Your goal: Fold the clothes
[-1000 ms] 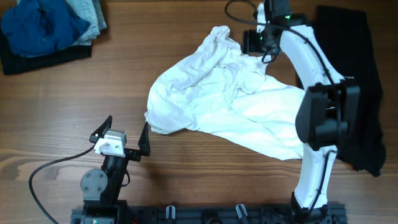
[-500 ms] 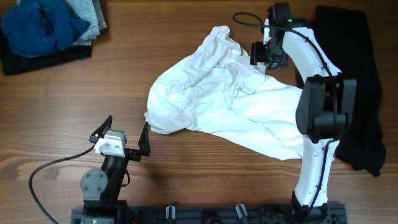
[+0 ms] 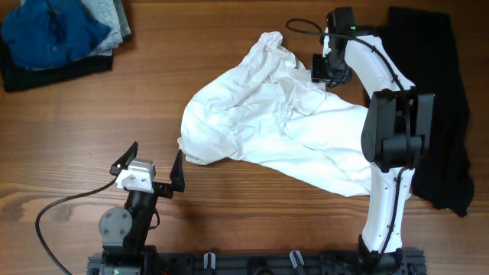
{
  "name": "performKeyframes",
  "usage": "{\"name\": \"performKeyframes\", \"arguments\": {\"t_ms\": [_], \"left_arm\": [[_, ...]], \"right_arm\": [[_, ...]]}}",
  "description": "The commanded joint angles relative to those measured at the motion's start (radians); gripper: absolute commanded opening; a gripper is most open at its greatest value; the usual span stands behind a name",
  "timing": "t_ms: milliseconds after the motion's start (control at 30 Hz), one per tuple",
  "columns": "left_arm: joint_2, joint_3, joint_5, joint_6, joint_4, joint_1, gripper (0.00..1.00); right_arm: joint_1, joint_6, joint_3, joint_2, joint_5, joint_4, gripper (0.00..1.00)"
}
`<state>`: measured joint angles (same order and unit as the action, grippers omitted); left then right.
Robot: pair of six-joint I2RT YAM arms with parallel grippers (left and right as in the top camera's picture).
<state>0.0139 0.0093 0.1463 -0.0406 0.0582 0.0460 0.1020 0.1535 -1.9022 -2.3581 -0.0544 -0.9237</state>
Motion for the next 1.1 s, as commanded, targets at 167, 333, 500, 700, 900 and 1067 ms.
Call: {"name": "performKeyframes", "arguments": {"t_ms": [167, 333, 500, 700, 900, 1067], "left_arm": [[-0.006, -0.004, 0.002, -0.012, 0.006, -0.003, 1.00], [-0.006, -0.004, 0.002, -0.012, 0.006, -0.003, 1.00], [-0.006, -0.004, 0.002, -0.012, 0.006, -0.003, 1.00], [-0.006, -0.004, 0.002, -0.012, 0.006, -0.003, 1.00], [-0.006, -0.004, 0.002, -0.012, 0.006, -0.003, 1.00], [-0.006, -0.004, 0.002, -0.012, 0.006, -0.003, 1.00]], "right_arm": [[0.003, 0.003, -0.029, -0.030, -0.080, 0.127, 0.04], [0.005, 0.090, -0.093, -0.030, -0.243, 0.290, 0.04], [0.001, 0.192, -0.241, -0.030, -0.277, 0.417, 0.04], [-0.008, 0.270, -0.447, -0.030, -0.281, 0.523, 0.04], [0.005, 0.365, -0.508, -0.030, -0.322, 0.661, 0.04], [0.036, 0.287, -0.507, -0.035, -0.321, 0.602, 1.00]]}}
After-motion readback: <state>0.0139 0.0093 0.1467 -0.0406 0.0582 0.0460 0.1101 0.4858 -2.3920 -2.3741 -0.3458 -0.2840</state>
